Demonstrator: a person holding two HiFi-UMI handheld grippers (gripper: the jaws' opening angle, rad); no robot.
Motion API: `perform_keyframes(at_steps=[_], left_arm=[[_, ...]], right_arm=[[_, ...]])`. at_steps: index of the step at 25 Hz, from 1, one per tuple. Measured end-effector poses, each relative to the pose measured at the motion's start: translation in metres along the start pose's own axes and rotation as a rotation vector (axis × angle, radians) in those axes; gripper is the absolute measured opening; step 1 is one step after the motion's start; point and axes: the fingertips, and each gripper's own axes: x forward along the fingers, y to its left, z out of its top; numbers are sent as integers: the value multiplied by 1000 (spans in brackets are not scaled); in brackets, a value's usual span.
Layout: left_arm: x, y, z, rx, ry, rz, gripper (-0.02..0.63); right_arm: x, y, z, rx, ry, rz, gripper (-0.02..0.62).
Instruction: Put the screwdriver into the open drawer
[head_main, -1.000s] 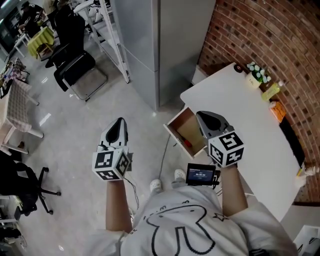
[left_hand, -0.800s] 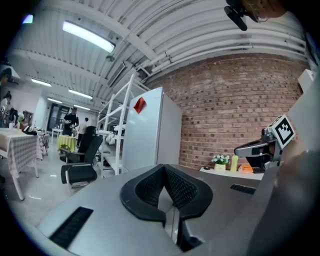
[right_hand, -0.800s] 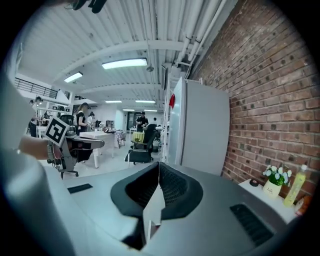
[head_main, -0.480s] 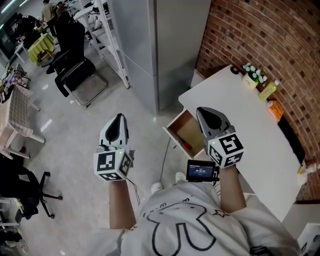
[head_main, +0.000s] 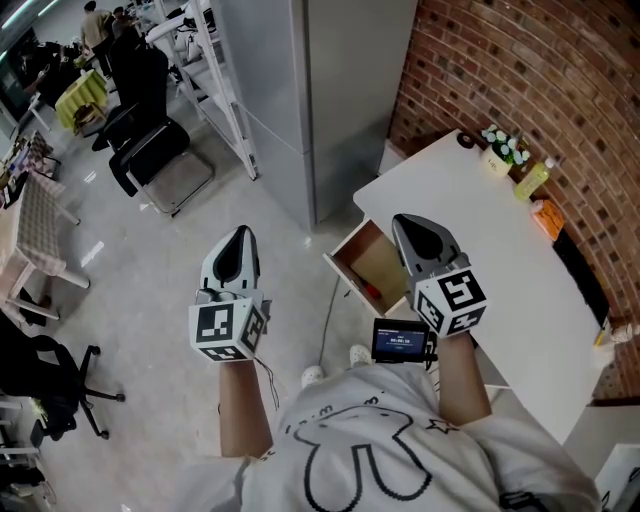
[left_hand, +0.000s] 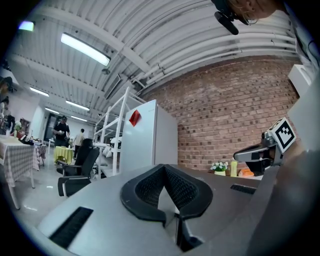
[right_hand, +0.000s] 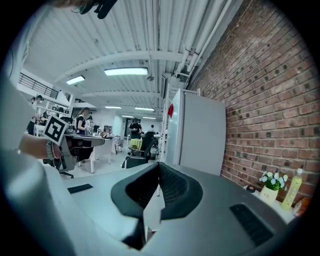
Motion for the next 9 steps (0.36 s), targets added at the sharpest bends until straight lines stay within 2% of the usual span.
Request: perform_keyframes(at_steps=[9], left_arm=[[1, -2, 1, 10, 1, -6, 13]], right_arm=[[-1, 3, -2, 9, -7, -5, 18]])
